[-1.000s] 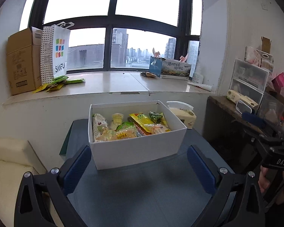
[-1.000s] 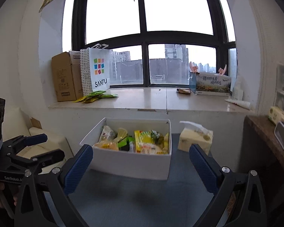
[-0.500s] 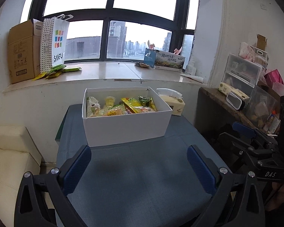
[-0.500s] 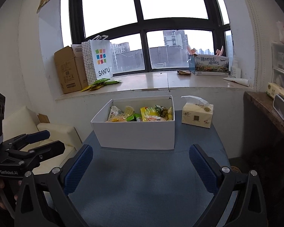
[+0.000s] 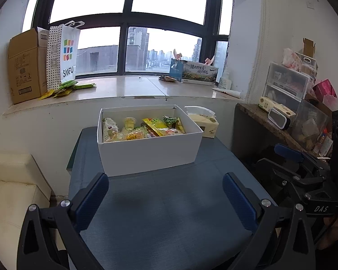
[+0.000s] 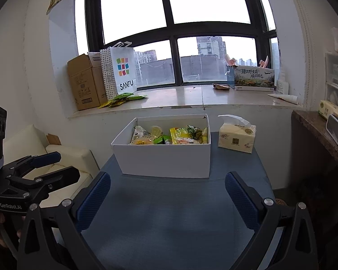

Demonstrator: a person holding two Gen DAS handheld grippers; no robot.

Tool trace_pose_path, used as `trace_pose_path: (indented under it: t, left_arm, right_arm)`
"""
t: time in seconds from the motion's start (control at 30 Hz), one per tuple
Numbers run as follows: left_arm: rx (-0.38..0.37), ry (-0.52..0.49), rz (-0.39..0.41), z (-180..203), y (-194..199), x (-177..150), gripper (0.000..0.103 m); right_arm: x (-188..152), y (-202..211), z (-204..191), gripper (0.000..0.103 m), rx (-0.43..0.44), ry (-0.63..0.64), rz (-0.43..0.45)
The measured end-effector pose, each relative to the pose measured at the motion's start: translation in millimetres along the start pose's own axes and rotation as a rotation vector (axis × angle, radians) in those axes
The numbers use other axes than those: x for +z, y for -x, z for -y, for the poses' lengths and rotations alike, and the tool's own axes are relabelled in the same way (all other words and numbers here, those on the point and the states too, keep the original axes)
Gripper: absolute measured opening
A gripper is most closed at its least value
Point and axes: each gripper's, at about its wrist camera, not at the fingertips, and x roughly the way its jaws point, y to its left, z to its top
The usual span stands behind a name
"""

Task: Organize snacks

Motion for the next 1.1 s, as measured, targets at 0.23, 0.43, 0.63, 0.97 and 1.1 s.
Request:
trace_pose_path:
  t: [0.23,0.43,0.63,0.97,1.1]
  left_arm:
    - [-0.003,0.001,-0.002,1.6,-0.1,-0.3,0.103]
    - [-0.001,-0.003,-0.003,3.2,-0.6,-0.3,0.103]
    - [0.0,-0.007,-0.004,2.8,-0.4,-0.4,0.103]
    - [0.006,-0.01,-0.007,3.1,0.3,-0.9,0.103]
    - [0.005,-0.01,-0.01,3.5,-0.2,-0.8,0.103]
  right_arm:
    - [1.0,1.8,-0.1,0.103,0.002,-0.002,0.004]
    - [0.2,1.5,1.2,0.103,0.002,-0.001,0.001]
    - [0.1,1.6,0.5,0.103,0.003,0.004,0.0]
    - [0.4,2.5,-0.2,0.103,0.005,0.004,-0.001]
    - [0.3,1.8,0.2,0.103,0.004,0.003,-0.005]
